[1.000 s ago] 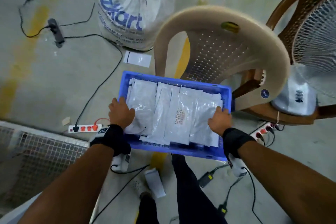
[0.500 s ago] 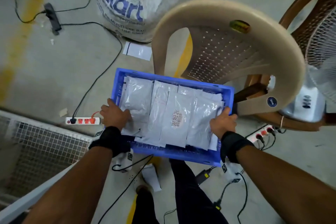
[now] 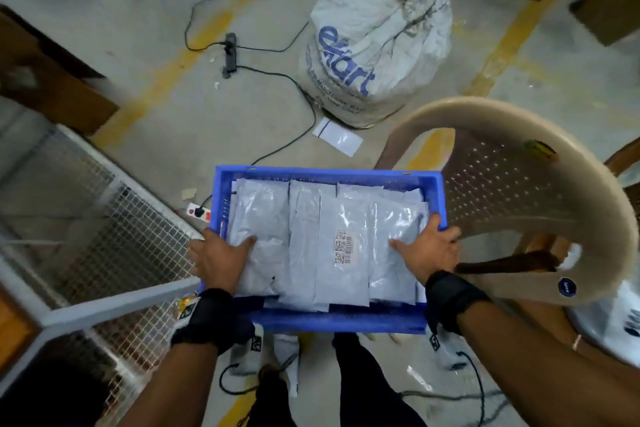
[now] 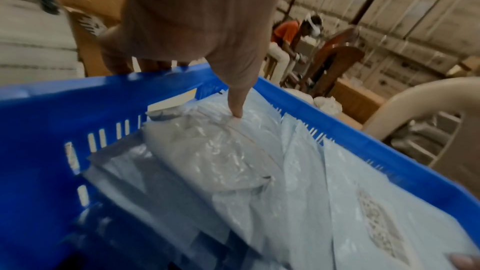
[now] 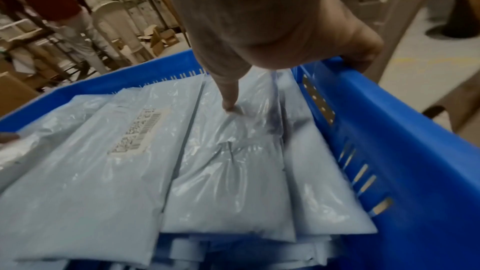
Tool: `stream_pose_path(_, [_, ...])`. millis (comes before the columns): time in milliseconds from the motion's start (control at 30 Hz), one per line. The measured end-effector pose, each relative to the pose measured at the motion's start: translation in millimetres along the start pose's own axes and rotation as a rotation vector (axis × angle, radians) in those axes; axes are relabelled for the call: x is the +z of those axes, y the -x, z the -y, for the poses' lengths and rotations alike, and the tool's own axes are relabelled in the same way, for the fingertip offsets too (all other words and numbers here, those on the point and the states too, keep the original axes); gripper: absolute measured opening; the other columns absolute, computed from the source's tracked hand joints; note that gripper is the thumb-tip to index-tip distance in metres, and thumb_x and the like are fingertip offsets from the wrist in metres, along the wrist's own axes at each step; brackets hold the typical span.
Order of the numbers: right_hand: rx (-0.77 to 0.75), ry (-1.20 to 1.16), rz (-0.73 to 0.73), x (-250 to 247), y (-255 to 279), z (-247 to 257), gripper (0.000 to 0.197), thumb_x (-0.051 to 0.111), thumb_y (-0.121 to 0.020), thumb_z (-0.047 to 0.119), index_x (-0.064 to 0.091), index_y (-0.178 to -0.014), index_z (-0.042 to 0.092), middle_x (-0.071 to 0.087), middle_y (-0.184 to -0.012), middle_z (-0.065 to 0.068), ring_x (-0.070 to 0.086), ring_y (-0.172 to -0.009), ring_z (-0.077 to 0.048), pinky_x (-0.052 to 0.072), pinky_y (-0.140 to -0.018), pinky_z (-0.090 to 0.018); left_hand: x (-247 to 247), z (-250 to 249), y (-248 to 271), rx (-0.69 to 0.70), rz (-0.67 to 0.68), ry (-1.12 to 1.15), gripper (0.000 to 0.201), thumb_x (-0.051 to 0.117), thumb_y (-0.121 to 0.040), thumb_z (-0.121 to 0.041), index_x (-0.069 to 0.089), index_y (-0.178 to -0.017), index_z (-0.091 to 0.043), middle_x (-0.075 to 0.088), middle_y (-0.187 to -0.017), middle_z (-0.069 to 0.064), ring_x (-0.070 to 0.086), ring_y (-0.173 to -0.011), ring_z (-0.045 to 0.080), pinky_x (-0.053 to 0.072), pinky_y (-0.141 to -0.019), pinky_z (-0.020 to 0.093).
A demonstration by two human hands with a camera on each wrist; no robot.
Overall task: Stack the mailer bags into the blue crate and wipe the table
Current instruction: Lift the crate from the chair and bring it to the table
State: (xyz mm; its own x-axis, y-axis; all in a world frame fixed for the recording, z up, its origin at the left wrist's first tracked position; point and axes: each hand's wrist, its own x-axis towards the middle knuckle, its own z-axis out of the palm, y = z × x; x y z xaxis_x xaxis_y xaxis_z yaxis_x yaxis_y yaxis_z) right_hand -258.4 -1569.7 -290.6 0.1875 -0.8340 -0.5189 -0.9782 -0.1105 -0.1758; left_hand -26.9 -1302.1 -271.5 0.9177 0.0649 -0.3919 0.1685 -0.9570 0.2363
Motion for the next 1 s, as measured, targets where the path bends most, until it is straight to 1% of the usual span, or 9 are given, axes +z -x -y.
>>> stream_pose_path(167, [-0.137,-0.092,0.024,-43.5,9.0,59.5,0.102,0.08,-0.062,0.062,0.026,-0.141,0.028,0.036,-0.128,-0.023,0.051,-0.11,-0.047,0.041,-0.097,-0.048,-91.0,-20.4,1.5,-0.002,-0.173,0.038,0.086,0.08,-0.066,-0.058,0.048,-0.126,-0.005,0.045,-0.129,0.026,0.041,-0.123,0.042,0.036,-0.097,0.056])
stream_pose_path(300, [-0.292,-0.174,0.09,-72.9,26.4,90.2,0.081,0.071,-0.072,0.059,0.036,-0.128,0.013,0.051,-0.123,-0.026,0.05,-0.114,-0.042,0.042,-0.092,-0.042,-165.5,-26.2,-9.1,0.0,-0.267,0.082,0.085,0.077,-0.064,-0.066,0.055,-0.12,-0.006,0.048,-0.125,0.026,0.042,-0.121,0.043,0.037,-0.098,0.056])
stream_pose_path(433, [-0.324,-0.205,0.012,-103.6,61.9,135.3,0.077,0.072,-0.072,0.057,0.035,-0.127,0.019,0.044,-0.125,-0.026,0.051,-0.113,-0.046,0.046,-0.094,-0.049,-236.6,-25.8,-10.1,-0.008,-0.325,0.121,0.091,0.077,-0.061,-0.07,0.055,-0.123,-0.007,0.047,-0.129,0.027,0.04,-0.124,0.044,0.035,-0.101,0.057])
stream_pose_path(600, [-0.465,-0.229,-0.05,-141.6,105.1,193.1,0.082,0.073,-0.072,0.058,0.032,-0.133,0.022,0.039,-0.129,-0.022,0.048,-0.114,-0.046,0.042,-0.094,-0.048,-299.8,-3.6,-10.2,-0.045,-0.353,0.143,0.108,0.076,-0.054,-0.077,0.045,-0.133,-0.009,0.039,-0.135,0.034,0.036,-0.126,0.048,0.036,-0.101,0.057])
stream_pose_path(700, [-0.535,-0.304,-0.108,-166.0,120.4,228.0,0.089,0.075,-0.067,0.06,0.031,-0.138,0.027,0.032,-0.131,-0.02,0.048,-0.112,-0.049,0.043,-0.096,-0.055,-328.2,11.1,-4.5,-0.06,-0.352,0.213,0.106,0.077,-0.055,-0.075,0.046,-0.13,-0.007,0.038,-0.136,0.035,0.037,-0.125,0.049,0.038,-0.101,0.056])
stream_pose_path(767, [-0.581,-0.33,-0.127,-186.4,132.5,250.3,0.089,0.074,-0.068,0.06,0.03,-0.14,0.03,0.031,-0.131,-0.019,0.047,-0.112,-0.049,0.042,-0.096,-0.056,-348.0,20.9,0.6,-0.07,-0.362,0.25,0.11,0.074,-0.05,-0.081,0.047,-0.127,-0.007,0.04,-0.136,0.035,0.039,-0.124,0.049,0.039,-0.099,0.056])
stream_pose_path(867, [-0.637,-0.374,-0.149,-215.8,154.6,281.8,0.085,0.073,-0.071,0.06,0.032,-0.139,0.03,0.032,-0.131,-0.017,0.047,-0.114,-0.047,0.04,-0.097,-0.056,-379.5,36.1,3.1,-0.06,-0.402,0.3,0.098,0.077,-0.052,-0.078,0.052,-0.121,-0.012,0.047,-0.131,0.028,0.044,-0.12,0.044,0.038,-0.088,0.043])
stream_pose_path(933, [-0.69,-0.402,-0.154,-228.6,172.9,300.6,0.084,0.075,-0.071,0.059,0.034,-0.137,0.029,0.033,-0.131,-0.017,0.048,-0.114,-0.047,0.04,-0.098,-0.055,-404.2,44.8,3.5,-0.055,-0.441,0.327,0.092,0.08,-0.054,-0.073,0.053,-0.12,-0.014,0.044,-0.133,0.03,0.042,-0.122,0.044,0.037,-0.092,0.044])
stream_pose_path(1000, [-0.75,-0.411,-0.138,-232.7,194.0,318.9,0.085,0.076,-0.07,0.06,0.034,-0.137,0.031,0.033,-0.131,-0.017,0.049,-0.114,-0.046,0.041,-0.098,-0.054,-432.6,55.1,5.1,-0.07,-0.478,0.366,0.098,0.081,-0.052,-0.072,0.05,-0.123,-0.011,0.039,-0.135,0.031,0.038,-0.123,0.046,0.037,-0.099,0.05])
